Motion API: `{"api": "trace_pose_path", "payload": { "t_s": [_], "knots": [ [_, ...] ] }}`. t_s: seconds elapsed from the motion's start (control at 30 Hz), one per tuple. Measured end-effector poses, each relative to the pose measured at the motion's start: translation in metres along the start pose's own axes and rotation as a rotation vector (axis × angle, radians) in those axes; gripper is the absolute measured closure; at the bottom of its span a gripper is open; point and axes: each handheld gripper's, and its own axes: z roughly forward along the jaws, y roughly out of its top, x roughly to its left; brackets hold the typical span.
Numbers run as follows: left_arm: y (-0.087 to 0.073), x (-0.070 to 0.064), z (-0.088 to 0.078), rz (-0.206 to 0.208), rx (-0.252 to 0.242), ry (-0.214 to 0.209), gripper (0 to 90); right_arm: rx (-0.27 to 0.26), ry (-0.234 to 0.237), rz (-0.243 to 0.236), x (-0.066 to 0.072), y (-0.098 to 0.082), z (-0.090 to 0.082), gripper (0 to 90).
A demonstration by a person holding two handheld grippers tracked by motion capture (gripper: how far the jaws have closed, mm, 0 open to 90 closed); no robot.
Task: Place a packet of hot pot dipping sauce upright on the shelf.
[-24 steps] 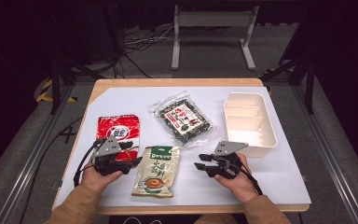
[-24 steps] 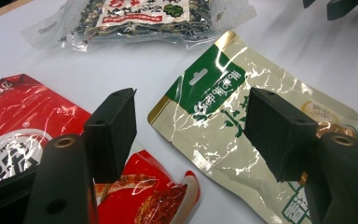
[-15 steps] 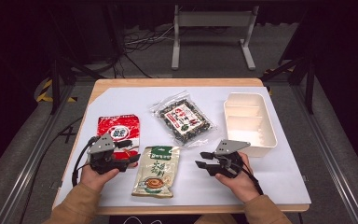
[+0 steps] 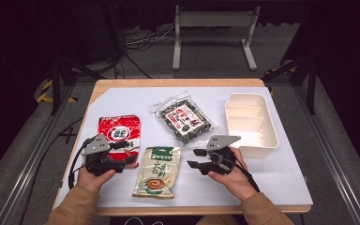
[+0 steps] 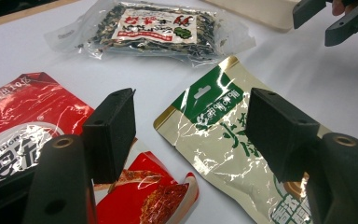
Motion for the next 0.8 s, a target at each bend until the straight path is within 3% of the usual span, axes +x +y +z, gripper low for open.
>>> {"api": "trace_pose_path", "payload": {
  "t_s": [0.5,0.8],
  "knots": [
    [0.0,0.005,0.0,-0.029,-0.011,-0.004,33.2,0.028,0.03,-0.037,0.003,0.037,0.015,48.2],
    [-0.001,0.006,0.003,-0.021,-0.001,0.002,32.7,0.065,0.07,-0.025,-0.002,0.05,0.033,44.2]
  ]
}}
